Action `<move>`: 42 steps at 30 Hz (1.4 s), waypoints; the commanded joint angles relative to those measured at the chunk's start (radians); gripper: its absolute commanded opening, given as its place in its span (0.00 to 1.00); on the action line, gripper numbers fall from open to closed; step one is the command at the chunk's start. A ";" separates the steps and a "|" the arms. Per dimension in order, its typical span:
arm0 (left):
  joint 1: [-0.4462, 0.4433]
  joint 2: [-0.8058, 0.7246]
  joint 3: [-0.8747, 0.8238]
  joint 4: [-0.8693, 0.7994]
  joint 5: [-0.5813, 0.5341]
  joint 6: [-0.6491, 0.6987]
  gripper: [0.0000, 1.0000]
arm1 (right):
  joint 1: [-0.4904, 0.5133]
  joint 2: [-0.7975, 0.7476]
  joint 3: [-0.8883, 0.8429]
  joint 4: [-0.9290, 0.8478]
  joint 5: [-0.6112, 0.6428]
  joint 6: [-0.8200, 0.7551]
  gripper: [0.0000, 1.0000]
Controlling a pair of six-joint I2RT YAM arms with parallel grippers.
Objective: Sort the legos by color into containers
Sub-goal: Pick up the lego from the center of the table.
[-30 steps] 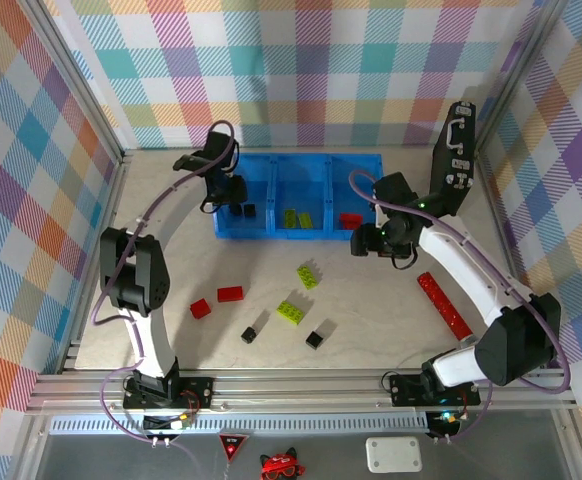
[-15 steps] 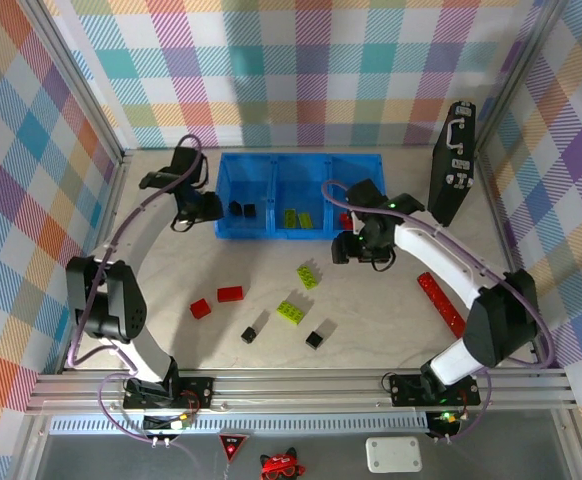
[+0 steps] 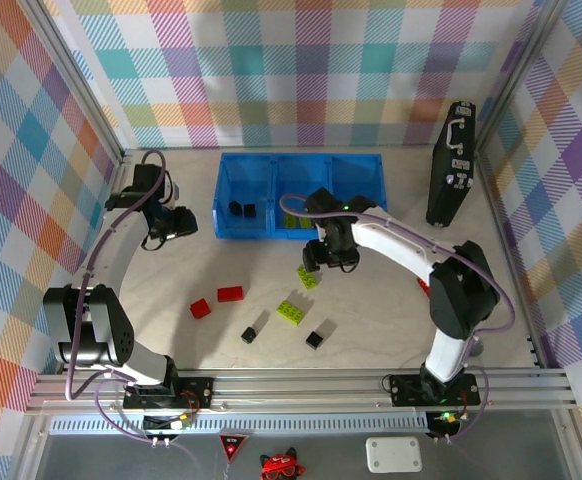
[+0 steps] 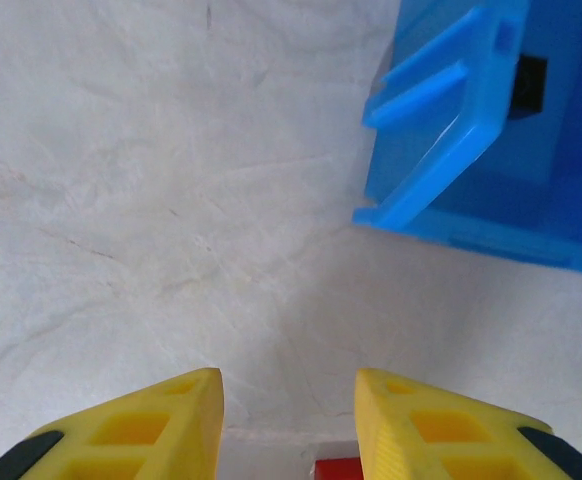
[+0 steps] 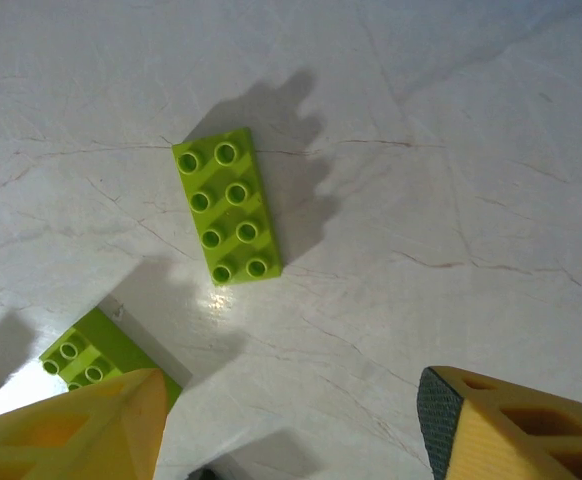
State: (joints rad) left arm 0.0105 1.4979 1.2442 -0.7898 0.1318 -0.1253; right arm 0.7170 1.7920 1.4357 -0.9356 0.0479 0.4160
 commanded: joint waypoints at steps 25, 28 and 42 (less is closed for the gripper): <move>0.013 0.020 -0.009 0.061 0.079 0.033 0.40 | 0.082 0.278 0.157 0.020 0.047 -0.030 0.59; 0.014 0.014 -0.011 0.061 0.066 0.035 0.40 | 0.082 0.290 0.159 0.020 0.049 -0.032 0.58; 0.015 0.006 -0.011 0.061 0.060 0.038 0.39 | 0.085 0.314 0.144 0.034 0.037 -0.025 0.52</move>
State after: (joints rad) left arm 0.0120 1.5105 1.2251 -0.7265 0.1909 -0.1066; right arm 0.7933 2.0876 1.5658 -0.9047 0.0864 0.4030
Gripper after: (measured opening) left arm 0.394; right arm 0.522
